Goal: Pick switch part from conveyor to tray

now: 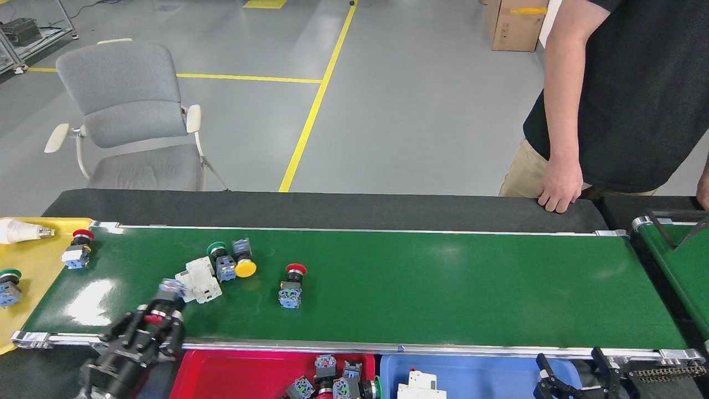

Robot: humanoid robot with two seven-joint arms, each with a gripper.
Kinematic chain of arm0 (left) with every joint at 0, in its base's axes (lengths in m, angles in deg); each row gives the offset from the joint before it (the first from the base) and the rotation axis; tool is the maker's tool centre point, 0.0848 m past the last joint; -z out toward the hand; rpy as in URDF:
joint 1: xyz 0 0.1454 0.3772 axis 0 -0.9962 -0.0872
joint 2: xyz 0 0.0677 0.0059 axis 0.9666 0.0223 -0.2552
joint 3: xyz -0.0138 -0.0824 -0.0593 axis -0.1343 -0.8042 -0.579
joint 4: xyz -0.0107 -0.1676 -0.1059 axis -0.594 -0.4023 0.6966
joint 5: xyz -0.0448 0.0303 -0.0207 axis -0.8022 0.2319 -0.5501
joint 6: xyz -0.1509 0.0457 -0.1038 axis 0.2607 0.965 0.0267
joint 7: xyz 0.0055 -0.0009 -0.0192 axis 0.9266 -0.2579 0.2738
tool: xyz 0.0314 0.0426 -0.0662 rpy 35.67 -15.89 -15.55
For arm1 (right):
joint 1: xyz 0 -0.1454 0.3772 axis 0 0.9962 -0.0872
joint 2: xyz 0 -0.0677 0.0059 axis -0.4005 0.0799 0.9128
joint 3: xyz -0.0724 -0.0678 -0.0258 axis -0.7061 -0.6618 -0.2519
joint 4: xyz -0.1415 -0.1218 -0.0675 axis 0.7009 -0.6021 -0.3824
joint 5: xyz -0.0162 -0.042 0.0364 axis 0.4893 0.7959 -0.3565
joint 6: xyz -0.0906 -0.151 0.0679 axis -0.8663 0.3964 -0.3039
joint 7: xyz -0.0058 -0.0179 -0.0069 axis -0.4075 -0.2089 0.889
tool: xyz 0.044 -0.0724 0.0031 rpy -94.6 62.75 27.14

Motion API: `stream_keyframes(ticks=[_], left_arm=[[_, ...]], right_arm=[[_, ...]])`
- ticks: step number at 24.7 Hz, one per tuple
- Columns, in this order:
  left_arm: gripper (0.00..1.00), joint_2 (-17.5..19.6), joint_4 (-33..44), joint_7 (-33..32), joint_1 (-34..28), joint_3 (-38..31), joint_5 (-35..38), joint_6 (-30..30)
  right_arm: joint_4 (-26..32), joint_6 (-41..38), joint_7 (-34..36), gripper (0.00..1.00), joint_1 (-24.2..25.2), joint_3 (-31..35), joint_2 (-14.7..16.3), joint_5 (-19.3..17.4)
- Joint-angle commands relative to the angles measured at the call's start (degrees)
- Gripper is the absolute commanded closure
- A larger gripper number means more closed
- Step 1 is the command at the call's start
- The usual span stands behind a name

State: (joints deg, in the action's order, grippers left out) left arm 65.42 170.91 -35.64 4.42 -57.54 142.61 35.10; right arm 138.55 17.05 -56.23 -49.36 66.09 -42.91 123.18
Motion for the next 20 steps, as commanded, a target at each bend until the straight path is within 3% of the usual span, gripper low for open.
stream_keyframes(ticks=[1, 2, 3, 4, 5, 9, 14, 18, 20], left_arm=[[0.68, 0.0, 4.45, -0.11, -2.41, 2.98, -0.22, -2.76], [0.53, -0.18, 5.16, -0.29, -3.11, 4.3, -0.05, -3.12], [0.28, -0.44, 5.25, -0.29, -3.2, 4.83, 0.04, -2.68], [0.09, -1.05, 5.25, -0.29, -3.2, 4.83, 0.04, -2.32], [0.0, -2.2, 5.33, -0.29, -3.11, 4.65, 0.04, -1.36], [0.0, -2.99, 5.16, -0.2, -2.76, 4.3, -0.05, -0.57], [0.0, -3.25, 4.81, -0.11, -3.02, -3.35, 0.04, 0.31], [0.0, -3.52, 2.35, -0.2, -2.5, -9.93, 0.04, 10.68], [0.0, -3.16, -0.12, -0.11, -1.79, -11.08, 0.04, 12.27]], right_arm=[[0.51, 0.07, 0.22, 0.02, 0.28, 0.93, 0.15, -0.23], [0.51, 0.07, 0.31, 0.02, 0.64, 1.02, 0.15, -0.23], [0.51, 0.07, 0.31, 0.02, 0.99, 1.02, 0.24, -0.23], [0.51, 0.07, 0.31, 0.02, 1.16, 1.02, 0.24, -0.23], [0.51, -0.02, 0.4, 0.02, 1.25, 1.02, 0.24, -0.23], [0.6, 0.07, 0.31, 0.02, 1.34, 1.02, 0.24, -0.23], [0.6, -0.02, 0.31, 0.02, 1.6, 1.02, 0.24, -0.32], [0.6, -0.02, 0.31, 0.02, 1.69, 0.76, 0.15, -0.23], [0.6, -0.11, 0.31, 0.02, 1.78, 0.58, 0.24, -0.23]])
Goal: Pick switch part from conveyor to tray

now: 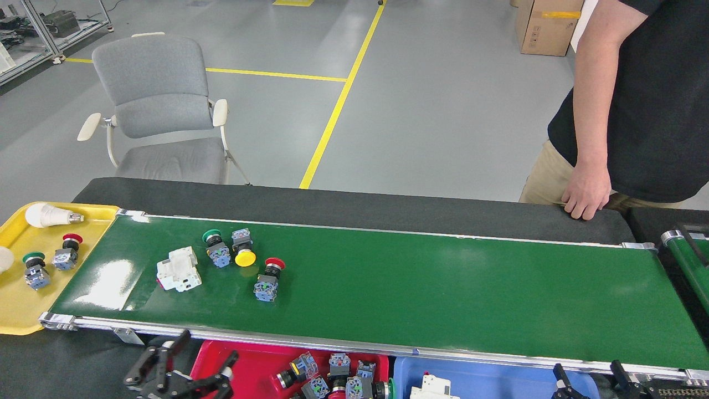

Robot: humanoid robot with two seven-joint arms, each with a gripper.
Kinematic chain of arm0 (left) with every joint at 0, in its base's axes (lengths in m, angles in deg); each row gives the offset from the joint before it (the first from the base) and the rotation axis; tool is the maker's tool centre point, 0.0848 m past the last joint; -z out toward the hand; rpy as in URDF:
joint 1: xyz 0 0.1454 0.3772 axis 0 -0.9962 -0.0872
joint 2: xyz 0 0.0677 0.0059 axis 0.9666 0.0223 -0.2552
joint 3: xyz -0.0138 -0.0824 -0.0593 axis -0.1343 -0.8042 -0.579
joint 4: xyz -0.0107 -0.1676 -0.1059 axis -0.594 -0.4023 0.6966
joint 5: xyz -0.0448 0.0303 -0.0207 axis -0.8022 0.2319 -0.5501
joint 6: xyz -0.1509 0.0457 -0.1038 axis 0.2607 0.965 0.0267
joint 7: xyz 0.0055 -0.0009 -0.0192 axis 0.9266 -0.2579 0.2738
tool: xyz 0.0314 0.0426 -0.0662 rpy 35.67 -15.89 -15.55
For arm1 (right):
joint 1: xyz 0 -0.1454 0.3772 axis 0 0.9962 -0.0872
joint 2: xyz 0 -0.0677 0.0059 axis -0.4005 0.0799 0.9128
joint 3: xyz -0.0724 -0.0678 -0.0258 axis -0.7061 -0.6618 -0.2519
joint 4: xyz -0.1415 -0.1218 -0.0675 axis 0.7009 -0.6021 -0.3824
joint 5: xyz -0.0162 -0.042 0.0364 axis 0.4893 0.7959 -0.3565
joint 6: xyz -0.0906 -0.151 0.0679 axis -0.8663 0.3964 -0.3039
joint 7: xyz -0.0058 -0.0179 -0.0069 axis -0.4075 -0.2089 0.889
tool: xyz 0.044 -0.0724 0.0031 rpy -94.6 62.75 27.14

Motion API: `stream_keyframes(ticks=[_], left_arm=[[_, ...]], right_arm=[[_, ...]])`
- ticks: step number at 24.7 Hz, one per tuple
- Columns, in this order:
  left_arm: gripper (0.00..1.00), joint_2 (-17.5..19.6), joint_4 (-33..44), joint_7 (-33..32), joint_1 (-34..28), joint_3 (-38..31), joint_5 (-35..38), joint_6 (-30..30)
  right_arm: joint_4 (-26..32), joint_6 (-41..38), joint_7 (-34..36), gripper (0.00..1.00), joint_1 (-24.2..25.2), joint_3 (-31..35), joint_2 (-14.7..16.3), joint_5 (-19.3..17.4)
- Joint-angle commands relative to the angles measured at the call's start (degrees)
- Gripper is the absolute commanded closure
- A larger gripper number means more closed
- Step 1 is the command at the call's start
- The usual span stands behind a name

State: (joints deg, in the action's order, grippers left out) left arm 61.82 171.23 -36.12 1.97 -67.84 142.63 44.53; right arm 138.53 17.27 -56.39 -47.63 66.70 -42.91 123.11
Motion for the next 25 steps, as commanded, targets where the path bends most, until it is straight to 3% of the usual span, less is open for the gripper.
stream_keyframes(ticks=[1, 7, 15, 25], left_arm=[[0.0, 0.52, -1.66, 0.37, 1.1, -1.31, 0.02, 3.02], [0.0, 0.79, -2.89, 0.19, 3.82, -1.58, 0.19, 3.89], [0.0, 7.02, -20.82, -2.18, 20.87, -0.96, 3.18, 9.34], [0.0, 11.86, -37.61, -2.09, 32.47, -0.17, 3.27, 13.47]], right_arm=[[0.62, -0.33, 0.48, 0.02, 0.05, -0.03, 0.24, -0.25], [0.62, -0.42, 0.48, 0.02, -0.03, -0.03, 0.15, -0.16], [0.88, -0.59, 0.48, 0.02, -0.03, -0.2, 0.15, -0.16], [0.8, -0.68, 0.48, 0.02, -0.03, -0.2, 0.33, -0.16]])
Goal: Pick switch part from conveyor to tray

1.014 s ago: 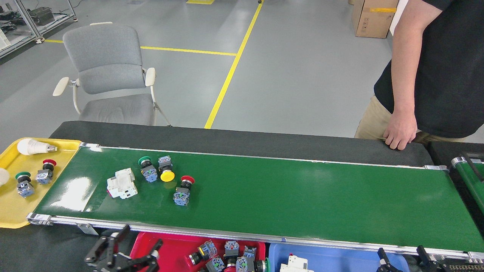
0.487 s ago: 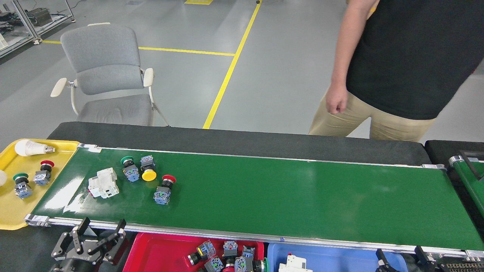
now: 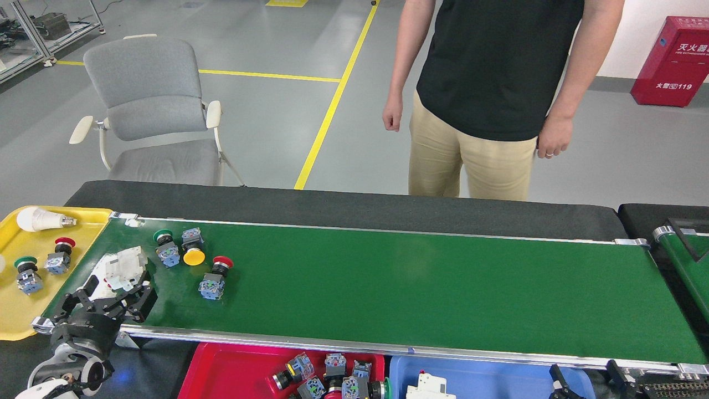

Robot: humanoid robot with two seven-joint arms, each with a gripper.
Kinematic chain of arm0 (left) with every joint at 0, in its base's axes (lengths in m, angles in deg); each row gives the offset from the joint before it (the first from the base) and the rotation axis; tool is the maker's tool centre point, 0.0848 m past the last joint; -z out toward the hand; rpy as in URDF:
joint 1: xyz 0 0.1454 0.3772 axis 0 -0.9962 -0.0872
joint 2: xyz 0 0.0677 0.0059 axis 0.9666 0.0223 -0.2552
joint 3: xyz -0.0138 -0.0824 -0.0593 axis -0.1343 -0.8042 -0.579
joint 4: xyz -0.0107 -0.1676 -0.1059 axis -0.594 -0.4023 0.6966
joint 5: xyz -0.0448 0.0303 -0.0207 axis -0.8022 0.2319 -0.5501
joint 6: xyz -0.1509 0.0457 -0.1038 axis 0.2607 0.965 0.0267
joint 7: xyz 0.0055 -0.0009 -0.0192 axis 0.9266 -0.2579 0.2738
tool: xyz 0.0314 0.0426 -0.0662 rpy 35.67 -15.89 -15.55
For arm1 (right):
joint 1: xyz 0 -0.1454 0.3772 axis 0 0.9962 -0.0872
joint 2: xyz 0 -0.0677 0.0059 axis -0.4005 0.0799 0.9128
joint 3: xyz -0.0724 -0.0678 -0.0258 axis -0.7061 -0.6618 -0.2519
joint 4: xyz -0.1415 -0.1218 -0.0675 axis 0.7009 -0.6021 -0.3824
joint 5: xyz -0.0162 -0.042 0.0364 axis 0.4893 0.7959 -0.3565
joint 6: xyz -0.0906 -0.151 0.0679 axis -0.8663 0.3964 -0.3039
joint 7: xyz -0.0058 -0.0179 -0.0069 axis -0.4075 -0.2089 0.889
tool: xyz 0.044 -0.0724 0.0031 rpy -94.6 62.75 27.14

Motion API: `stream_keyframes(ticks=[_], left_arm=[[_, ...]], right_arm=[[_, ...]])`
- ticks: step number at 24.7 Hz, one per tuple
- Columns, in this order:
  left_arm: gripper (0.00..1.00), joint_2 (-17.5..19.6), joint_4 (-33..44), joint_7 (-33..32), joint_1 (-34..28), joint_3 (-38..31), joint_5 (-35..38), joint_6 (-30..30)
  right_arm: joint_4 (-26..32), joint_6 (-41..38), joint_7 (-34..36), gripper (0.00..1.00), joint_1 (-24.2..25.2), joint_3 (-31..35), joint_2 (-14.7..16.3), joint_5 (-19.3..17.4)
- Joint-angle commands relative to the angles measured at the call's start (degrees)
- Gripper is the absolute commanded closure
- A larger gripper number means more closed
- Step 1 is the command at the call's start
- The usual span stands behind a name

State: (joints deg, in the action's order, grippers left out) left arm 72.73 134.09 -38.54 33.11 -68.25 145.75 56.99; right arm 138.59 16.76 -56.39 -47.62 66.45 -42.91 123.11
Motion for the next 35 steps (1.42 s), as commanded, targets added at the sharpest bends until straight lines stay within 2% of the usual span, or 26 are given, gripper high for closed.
stream_keyframes(ticks=[1, 5, 9, 12, 15, 17, 20, 22, 25, 31, 35], left_arm=[[0.0, 1.13, -1.27, 0.32, 1.86, 1.03, 0.16, 1.63], [0.0, 2.09, -6.89, 0.68, 5.03, 4.99, 0.16, 5.67], [0.01, 2.53, -17.44, 1.82, 12.23, 7.71, 0.16, 12.52], [0.06, 4.47, -26.92, 7.79, 16.45, 12.81, 0.16, 19.03], [0.11, 4.82, -33.26, 11.31, 17.95, 15.1, 0.07, 21.58], [0.16, 4.82, -33.79, 11.57, 17.95, 15.1, 0.07, 21.58], [0.31, 4.82, -33.79, 11.66, 17.95, 15.1, -0.28, 21.4], [0.49, 4.82, -33.79, 11.75, 17.95, 15.01, -0.46, 20.7], [0.65, 4.56, -33.61, 11.75, 17.86, 15.1, -0.55, 20.43], [0.69, 3.59, -32.56, 12.37, 16.63, 15.27, -0.37, 20.17], [0.74, 3.41, -23.94, 12.54, 13.82, 15.18, -0.64, 18.06]], right_arm=[[0.73, -0.16, 0.48, 0.02, -0.05, -0.05, 0.33, -0.16], [0.73, -0.16, 0.39, 0.02, -0.14, -0.05, 0.33, -0.16], [0.65, -0.25, 0.3, 0.02, -0.49, -0.31, 0.5, -0.07], [0.47, -0.16, 0.3, 0.02, -0.93, -3.47, 0.5, -0.07], [0.47, -0.08, 0.3, 0.02, -1.02, -6.11, 0.5, 0.02], [0.47, -0.08, 0.3, 0.02, -1.02, -6.81, 0.5, 0.02], [0.47, -0.08, 0.3, 0.02, -0.93, -6.9, 0.5, 0.02], [0.47, -0.08, 0.3, 0.02, -0.93, -6.9, 0.5, 0.02], [0.47, -0.08, 0.3, 0.02, -0.84, -6.99, 0.5, 0.02], [0.47, 0.27, 0.3, 0.02, -0.75, -6.9, 0.33, 0.02], [0.56, 0.36, 0.3, 0.02, -0.66, -6.72, 0.24, 0.02]])
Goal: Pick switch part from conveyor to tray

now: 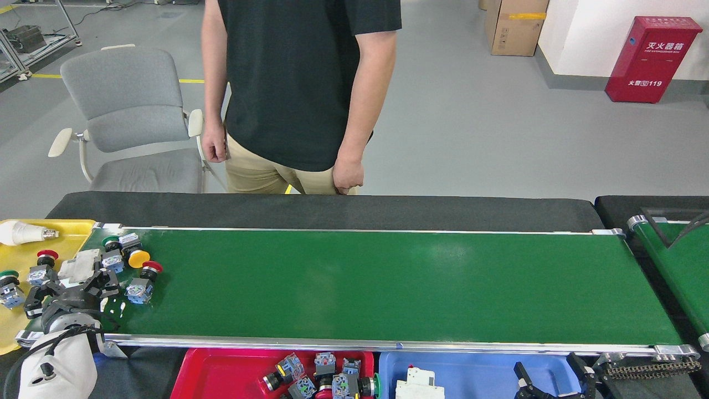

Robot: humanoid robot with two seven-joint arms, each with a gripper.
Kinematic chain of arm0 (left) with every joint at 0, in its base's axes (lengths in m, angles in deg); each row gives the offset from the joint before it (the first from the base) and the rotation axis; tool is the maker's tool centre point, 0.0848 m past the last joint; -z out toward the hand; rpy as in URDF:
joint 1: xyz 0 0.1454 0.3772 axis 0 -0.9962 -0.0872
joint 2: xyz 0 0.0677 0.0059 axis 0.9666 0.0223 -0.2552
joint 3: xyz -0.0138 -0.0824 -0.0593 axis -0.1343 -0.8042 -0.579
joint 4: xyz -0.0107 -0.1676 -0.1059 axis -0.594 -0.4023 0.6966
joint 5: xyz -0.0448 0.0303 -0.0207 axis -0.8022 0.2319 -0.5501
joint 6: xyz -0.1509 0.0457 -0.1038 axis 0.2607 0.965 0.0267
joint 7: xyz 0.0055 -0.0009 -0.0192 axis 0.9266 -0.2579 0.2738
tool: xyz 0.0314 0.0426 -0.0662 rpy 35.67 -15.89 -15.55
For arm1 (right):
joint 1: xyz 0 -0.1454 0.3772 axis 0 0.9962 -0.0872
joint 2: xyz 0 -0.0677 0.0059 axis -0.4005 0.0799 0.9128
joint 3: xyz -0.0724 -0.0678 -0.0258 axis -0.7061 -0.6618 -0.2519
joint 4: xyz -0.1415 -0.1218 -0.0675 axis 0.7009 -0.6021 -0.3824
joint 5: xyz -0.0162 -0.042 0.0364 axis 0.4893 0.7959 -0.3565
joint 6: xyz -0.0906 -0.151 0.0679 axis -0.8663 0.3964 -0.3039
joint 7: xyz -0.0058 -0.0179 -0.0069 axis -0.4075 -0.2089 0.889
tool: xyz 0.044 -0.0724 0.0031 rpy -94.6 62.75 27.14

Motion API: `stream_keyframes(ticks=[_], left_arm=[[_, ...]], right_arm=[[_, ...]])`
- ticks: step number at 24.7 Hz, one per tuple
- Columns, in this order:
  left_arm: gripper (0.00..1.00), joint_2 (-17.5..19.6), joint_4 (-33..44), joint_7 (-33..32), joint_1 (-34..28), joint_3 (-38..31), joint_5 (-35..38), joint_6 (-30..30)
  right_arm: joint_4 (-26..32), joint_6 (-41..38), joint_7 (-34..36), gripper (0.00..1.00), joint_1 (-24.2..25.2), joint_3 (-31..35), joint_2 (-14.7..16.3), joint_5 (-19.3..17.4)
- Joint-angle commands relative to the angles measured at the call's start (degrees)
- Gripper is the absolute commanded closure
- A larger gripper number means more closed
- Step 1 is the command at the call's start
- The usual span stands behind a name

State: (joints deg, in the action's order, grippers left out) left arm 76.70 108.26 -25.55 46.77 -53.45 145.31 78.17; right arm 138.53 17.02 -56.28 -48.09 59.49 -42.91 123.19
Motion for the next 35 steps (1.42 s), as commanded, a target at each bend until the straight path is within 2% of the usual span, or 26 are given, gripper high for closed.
stream_keyframes(ticks=[1, 4, 6, 11, 13, 17, 22, 24, 25, 28, 29, 30, 33, 35], left_arm=[[0.74, -0.65, 6.0, -0.54, -1.25, 0.12, -0.2, -4.43], [0.74, -1.53, 15.42, -0.89, -4.59, 0.21, -0.2, -7.77], [0.74, -2.76, 22.54, -1.15, -7.31, 0.39, -0.38, -12.17], [0.74, -8.91, 41.7, -3.08, -16.19, 2.23, 0.15, -22.01], [0.74, -12.33, 50.74, -5.02, -21.11, 5.83, 0.23, -26.14], [0.74, -17.35, 60.68, -7.74, -27.44, 16.55, 0.32, -27.28], [0.74, -18.58, 64.64, -8.09, -31.39, 32.28, 1.46, -26.58], [0.72, -19.63, 64.81, -8.27, -32.89, 34.84, 3.22, -26.58], [0.67, -20.34, 64.99, -8.62, -33.59, 35.28, 3.75, -26.58], [0.2, -22.36, 66.83, -11.52, -35.79, 37.12, 4.45, -26.32], [0.07, -22.8, 67.8, -12.58, -36.76, 38.27, 4.63, -25.7], [0.0, -22.89, 68.86, -13.02, -37.64, 39.5, 4.54, -24.65], [0.0, -22.89, 69.65, -13.02, -38.87, 43.45, 4.54, -22.71], [0.0, -22.89, 69.65, -13.02, -39.13, 43.28, 4.45, -22.27]], right_arm=[[0.62, 0.19, 0.19, 0.02, -0.19, 0.5, 0.23, -0.06], [0.97, 0.19, 0.19, 0.02, -0.19, 1.38, 0.23, -0.24], [1.15, 0.28, 0.19, 0.02, -0.37, 2.7, 0.06, -0.33], [1.15, 1.07, 0.36, 0.02, -0.45, 5.34, -0.03, -0.41], [1.15, 1.16, 0.45, 0.02, -0.45, 6.48, 0.06, -0.5], [1.15, 1.16, 0.45, 0.02, -0.45, 7.97, 0.41, -2.35], [1.33, 1.16, 0.54, 0.02, -0.45, 11.49, 0.59, -3.14], [1.33, 1.07, 0.54, 0.02, -0.45, 13.34, 0.85, -3.84], [1.33, 1.07, 0.54, 0.02, -0.45, 14.21, 0.94, -4.1], [1.33, 1.07, 0.54, 0.02, -0.45, 16.06, 1.47, -4.98], [1.33, 0.98, 0.62, 0.02, -0.37, 16.5, 1.47, -5.16], [1.33, 0.89, 0.62, 0.02, -0.37, 17.03, 1.73, -5.34], [1.24, 0.63, 0.62, 0.02, -0.28, 17.82, 1.99, -5.51], [1.33, 0.63, 0.62, 0.02, -0.28, 18.0, 1.99, -5.51]])
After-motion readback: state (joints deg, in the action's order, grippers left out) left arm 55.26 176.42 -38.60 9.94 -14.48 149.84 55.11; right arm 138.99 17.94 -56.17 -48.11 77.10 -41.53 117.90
